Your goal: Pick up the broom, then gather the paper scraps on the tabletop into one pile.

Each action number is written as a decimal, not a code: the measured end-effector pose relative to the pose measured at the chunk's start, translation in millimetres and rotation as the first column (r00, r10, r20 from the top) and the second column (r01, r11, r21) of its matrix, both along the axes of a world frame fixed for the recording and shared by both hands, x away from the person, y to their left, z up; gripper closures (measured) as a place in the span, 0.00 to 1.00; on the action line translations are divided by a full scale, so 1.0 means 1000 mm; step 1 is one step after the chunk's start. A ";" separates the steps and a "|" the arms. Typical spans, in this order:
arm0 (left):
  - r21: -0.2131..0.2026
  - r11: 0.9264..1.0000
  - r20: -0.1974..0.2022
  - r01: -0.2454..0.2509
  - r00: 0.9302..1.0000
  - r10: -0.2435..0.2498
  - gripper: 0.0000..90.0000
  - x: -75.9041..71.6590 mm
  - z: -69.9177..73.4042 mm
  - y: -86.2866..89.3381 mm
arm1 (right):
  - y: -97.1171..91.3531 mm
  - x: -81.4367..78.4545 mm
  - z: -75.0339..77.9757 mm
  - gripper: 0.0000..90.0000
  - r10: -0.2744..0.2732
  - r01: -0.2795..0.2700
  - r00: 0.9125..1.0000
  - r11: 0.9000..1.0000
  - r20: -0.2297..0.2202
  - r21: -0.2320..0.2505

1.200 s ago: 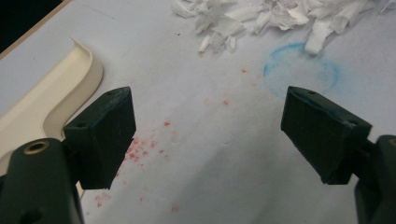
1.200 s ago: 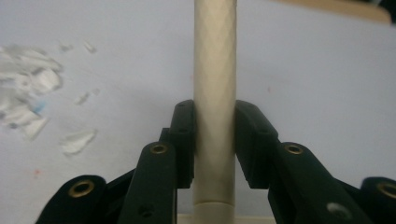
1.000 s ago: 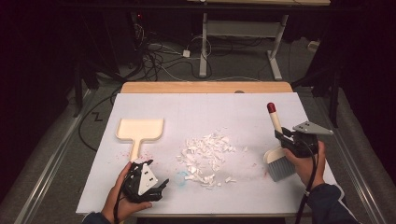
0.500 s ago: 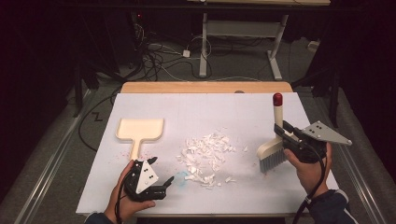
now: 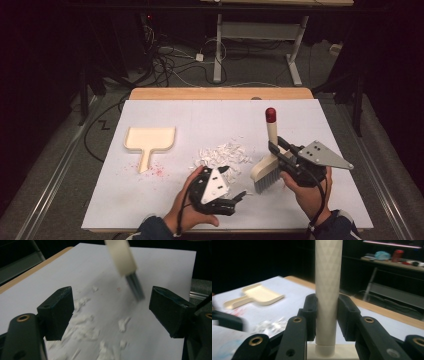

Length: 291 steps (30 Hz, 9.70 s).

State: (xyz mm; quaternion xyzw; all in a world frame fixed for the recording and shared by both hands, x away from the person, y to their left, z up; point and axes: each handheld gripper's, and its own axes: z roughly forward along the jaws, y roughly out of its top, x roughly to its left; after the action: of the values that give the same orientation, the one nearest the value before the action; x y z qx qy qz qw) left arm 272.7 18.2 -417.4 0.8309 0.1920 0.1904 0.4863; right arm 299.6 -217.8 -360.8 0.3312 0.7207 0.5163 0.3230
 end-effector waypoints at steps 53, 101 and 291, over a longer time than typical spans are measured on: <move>0.182 0.918 -0.073 0.352 0.936 -0.344 0.61 0.010 0.005 0.036 | 0.040 -0.008 -0.046 0.75 0.584 -0.718 0.693 0.608 -0.423 -0.338; 0.224 0.932 -0.006 -0.287 0.955 0.295 0.19 -0.011 -0.057 0.180 | -0.062 0.094 -0.033 0.75 -0.108 0.015 0.970 0.920 -0.217 -0.392; 0.219 0.949 -0.035 -0.229 0.970 0.242 0.19 -0.004 -0.055 0.176 | 0.049 0.020 -0.045 0.75 0.440 -0.537 0.822 0.810 -0.361 -0.237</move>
State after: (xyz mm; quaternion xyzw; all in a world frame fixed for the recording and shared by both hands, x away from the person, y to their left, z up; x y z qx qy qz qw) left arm 268.7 194.0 -472.7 0.8549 0.2829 0.2409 0.3619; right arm 319.3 -168.5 -405.7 0.1456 0.8966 0.4009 0.1193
